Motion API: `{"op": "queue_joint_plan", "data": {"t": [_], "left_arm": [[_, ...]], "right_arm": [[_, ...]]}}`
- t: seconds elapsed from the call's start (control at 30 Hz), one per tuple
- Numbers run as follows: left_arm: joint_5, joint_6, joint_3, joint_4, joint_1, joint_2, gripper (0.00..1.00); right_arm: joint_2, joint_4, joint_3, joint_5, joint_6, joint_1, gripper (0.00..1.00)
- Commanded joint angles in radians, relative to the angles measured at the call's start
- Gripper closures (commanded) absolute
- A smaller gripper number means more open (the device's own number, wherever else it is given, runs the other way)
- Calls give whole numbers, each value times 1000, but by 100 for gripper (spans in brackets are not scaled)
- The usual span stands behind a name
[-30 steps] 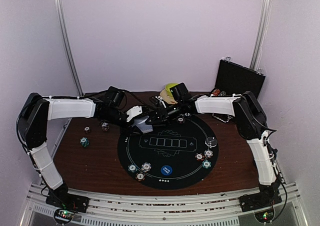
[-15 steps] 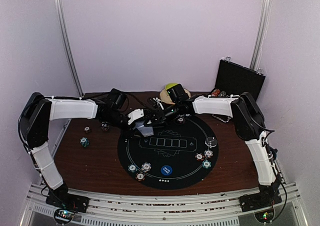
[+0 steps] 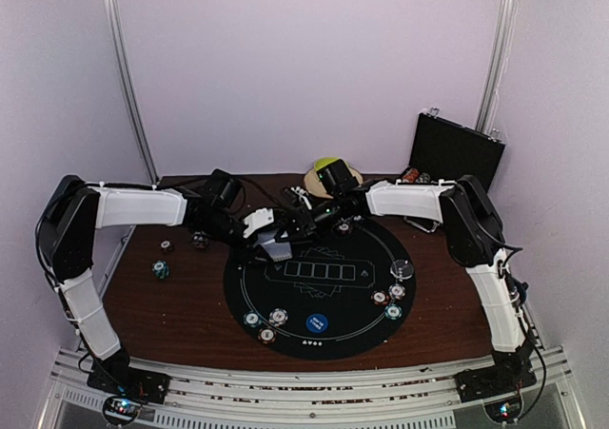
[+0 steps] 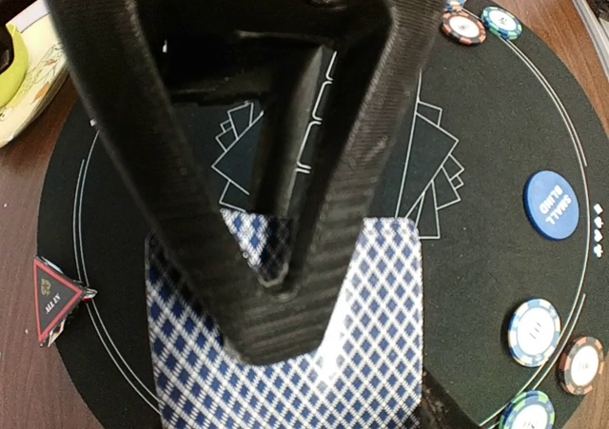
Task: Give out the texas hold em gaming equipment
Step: Pass from the left arm to the right
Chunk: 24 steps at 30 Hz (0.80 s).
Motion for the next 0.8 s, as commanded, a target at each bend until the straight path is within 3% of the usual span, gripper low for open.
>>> {"op": "queue_joint_plan", "data": {"t": [0.0, 0.57, 0.77], "left_arm": [[27, -2, 19, 18, -5, 11, 67], [44, 2, 21, 8, -4, 14, 66], [48, 0, 22, 7, -5, 18, 66]], "right_arm": [[0, -48, 35, 30, -58, -2, 67], [-30, -138, 44, 128, -165, -38, 70], [-30, -161, 48, 165, -189, -39, 76]]}}
